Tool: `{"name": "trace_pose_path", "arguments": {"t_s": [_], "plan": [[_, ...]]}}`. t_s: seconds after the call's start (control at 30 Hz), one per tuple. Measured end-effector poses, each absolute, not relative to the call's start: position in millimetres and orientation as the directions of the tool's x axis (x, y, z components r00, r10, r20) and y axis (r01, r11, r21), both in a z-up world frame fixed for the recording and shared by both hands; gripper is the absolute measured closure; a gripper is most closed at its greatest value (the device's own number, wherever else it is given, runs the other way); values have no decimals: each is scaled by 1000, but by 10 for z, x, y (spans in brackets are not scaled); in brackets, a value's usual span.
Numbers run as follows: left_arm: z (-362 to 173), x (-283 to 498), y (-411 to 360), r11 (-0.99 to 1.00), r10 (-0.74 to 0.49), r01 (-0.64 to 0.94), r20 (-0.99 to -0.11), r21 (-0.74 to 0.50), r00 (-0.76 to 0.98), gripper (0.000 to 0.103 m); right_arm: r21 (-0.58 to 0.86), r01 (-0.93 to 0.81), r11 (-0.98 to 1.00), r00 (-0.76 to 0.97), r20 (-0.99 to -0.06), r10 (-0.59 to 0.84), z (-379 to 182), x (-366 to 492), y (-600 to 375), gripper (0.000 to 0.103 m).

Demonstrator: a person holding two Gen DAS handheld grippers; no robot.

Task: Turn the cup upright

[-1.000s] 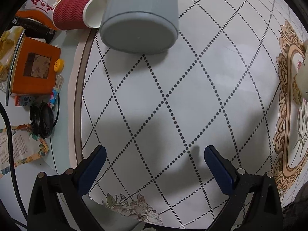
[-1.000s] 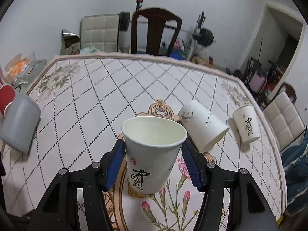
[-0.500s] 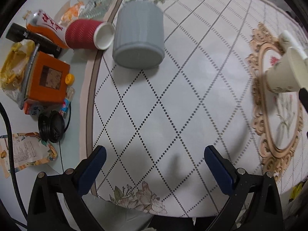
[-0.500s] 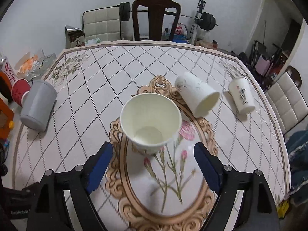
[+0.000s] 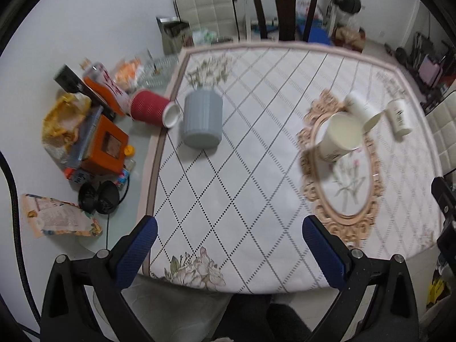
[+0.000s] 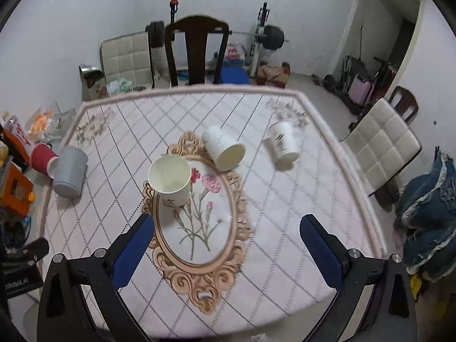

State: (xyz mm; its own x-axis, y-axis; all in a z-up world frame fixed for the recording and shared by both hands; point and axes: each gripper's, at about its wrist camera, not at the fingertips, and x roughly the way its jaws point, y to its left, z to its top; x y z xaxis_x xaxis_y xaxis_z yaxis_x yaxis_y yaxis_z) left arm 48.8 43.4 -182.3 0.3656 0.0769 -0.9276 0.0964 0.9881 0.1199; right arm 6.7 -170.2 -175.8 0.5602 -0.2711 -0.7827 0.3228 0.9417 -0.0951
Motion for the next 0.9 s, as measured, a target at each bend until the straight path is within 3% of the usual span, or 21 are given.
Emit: {"name": "trace_pose_path", "arguments": {"t_s": [0.4,0.9], "plan": [[-771,-357,307,992,17,94,-847,79,532,0,-71,302,951,620,-743,-252,-657,-879,-1702,0],[-353,-782,250,995,27,65,-821,78,570,0,-47,301,952,630,-740,-236,-54,-1444,-1760,0]]}}
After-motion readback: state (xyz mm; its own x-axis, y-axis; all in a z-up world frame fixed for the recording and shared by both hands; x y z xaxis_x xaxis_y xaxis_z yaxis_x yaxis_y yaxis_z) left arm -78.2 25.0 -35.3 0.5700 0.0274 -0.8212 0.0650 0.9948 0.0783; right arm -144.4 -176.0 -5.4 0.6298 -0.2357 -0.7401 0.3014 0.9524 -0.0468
